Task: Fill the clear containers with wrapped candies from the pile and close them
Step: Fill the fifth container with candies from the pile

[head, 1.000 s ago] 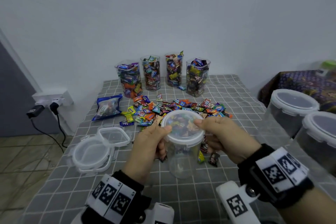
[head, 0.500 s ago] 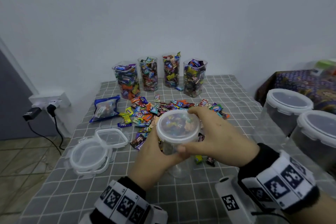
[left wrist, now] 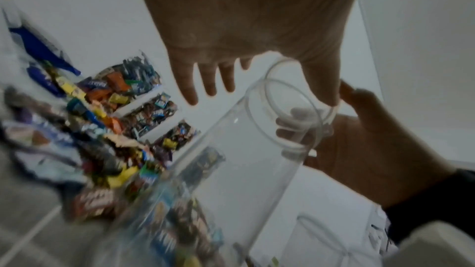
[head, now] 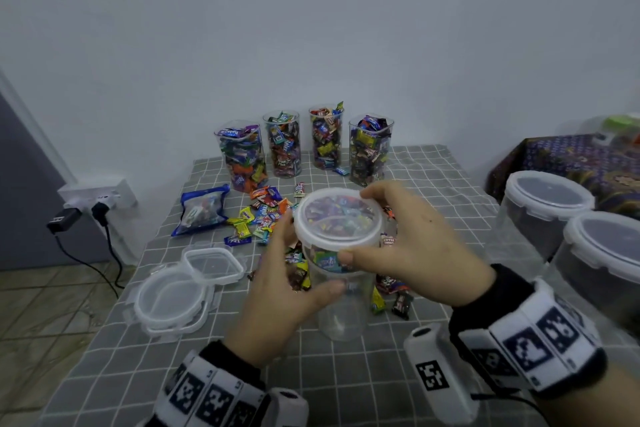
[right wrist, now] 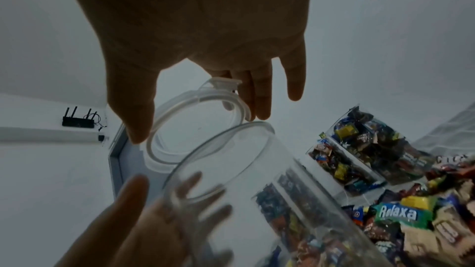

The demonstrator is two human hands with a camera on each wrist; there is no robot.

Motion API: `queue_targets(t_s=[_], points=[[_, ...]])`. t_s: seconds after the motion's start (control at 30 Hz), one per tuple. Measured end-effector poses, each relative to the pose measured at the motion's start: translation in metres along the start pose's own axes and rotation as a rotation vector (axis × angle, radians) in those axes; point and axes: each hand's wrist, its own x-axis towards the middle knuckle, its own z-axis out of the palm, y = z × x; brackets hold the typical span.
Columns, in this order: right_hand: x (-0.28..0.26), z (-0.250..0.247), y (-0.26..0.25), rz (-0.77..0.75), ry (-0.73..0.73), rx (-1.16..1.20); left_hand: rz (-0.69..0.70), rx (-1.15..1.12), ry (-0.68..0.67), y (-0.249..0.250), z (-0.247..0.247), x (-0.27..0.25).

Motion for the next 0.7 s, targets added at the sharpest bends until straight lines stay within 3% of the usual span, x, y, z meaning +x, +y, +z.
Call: queue_targets(t_s=[0.2,0.27,0.37,0.53,0.6,0.7], points=[[0.002,0.006,-0.016,-0.026,-0.109,0.051,0.583,0.544,0.336,0.025,-0.034,0.008],[0.004,0.012,-0.018,-0.046,-0.161,0.034,0.660,0.607,0.405,0.026,-0.045,0.009],[0.003,0.020,-0.010,-0.063,-0.188,-0.051,0.595,0.726,0.496,0.019,-0.073,0.010],[-0.003,0.026,0.006,-0.097,-0.158,-0.172,0.332,1.068,0.622,-0.012,-0.130,0.015],[-0.004,0.029,0.009,-0.107,-0.156,-0.162,0.232,1.164,0.609,-0.028,-0.146,0.021],[-0.004,0.033,0.010,-0.135,-0.166,-0.159,-0.011,1.272,0.482,-0.049,-0.163,0.031]])
